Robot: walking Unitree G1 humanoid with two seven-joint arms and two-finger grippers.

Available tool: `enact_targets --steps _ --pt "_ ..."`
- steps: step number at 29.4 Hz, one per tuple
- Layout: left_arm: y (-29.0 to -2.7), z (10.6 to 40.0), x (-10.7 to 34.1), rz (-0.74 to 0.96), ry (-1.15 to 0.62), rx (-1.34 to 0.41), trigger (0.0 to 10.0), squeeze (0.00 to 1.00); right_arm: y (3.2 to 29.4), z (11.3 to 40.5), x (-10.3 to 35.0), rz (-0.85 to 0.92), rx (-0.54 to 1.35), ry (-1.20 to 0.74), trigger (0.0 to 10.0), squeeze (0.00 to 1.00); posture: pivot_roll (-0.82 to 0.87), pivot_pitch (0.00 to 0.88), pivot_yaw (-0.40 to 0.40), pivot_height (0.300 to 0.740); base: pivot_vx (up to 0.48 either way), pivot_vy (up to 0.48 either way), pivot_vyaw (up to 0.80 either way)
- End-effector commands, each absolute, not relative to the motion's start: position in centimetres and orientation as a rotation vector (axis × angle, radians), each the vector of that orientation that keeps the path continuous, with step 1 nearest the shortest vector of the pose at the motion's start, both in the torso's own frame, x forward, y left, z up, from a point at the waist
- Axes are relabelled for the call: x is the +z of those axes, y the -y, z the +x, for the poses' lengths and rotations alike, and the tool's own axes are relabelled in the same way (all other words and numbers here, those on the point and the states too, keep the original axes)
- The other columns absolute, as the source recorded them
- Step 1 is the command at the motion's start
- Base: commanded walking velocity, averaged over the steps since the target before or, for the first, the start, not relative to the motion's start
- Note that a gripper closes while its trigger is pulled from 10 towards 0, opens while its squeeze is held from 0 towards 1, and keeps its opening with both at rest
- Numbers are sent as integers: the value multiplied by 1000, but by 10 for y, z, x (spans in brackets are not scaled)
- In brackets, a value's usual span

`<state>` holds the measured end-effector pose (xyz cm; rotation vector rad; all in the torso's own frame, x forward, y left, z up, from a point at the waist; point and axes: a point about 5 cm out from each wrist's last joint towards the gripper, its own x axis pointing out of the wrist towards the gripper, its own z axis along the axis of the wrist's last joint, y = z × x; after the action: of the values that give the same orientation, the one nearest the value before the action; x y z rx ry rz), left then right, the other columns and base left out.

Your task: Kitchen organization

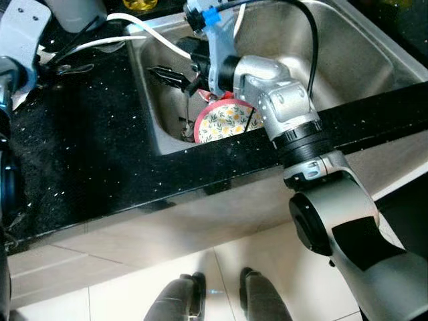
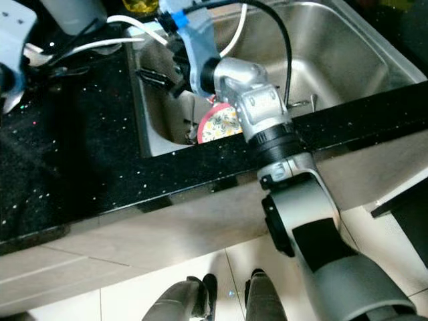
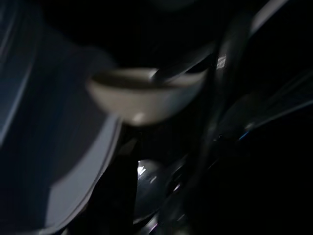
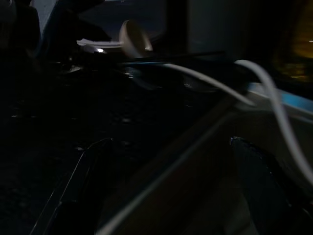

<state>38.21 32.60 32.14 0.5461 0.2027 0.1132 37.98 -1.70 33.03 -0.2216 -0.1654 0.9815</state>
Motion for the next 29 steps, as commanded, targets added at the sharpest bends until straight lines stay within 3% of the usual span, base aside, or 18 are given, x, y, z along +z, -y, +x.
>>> enact_targets --steps 1,10,13,18,21,22,23,24,25,26,29 --pt "-350 369 318 550 -244 191 10000 1000 10 379 333 -211 1012 168 10000 0 57 222 57 740 0 0 0" --pt "-357 365 312 458 -260 191 10000 1000 9 383 337 -212 1025 158 10000 0 50 229 39 740 0 0 0" --pt "-352 366 308 328 -255 133 10000 1000 11 384 338 -204 1010 157 10000 0 46 235 40 740 0 0 0" --pt "-348 367 312 249 -239 99 10000 1000 11 385 338 -205 1009 156 10000 0 38 239 40 740 0 0 0" --pt "-350 366 307 225 -282 95 10000 725 12 386 338 -207 1006 155 10000 0 38 243 44 740 0 0 0" --pt "-351 365 305 219 -292 98 10000 725 13 386 338 -207 1006 155 10000 0 37 244 46 740 0 0 0" --pt "-353 363 299 207 -317 93 7176 298 13 386 339 -207 1004 154 10000 0 32 247 48 740 0 0 0" --pt "-353 363 299 207 -317 93 7176 298 13 386 339 -207 1004 154 10000 0 32 247 48 740 0 0 0" --pt "-355 361 291 192 -351 86 2627 141 13 387 339 -205 999 155 10000 0 32 247 48 740 0 0 0" --pt "-357 359 287 189 -369 85 0 0 14 387 338 -202 994 154 10000 0 29 253 48 740 0 0 0" --pt "-361 356 279 191 -401 86 0 0 16 388 337 -200 984 149 10000 0 28 255 49 740 0 0 0"
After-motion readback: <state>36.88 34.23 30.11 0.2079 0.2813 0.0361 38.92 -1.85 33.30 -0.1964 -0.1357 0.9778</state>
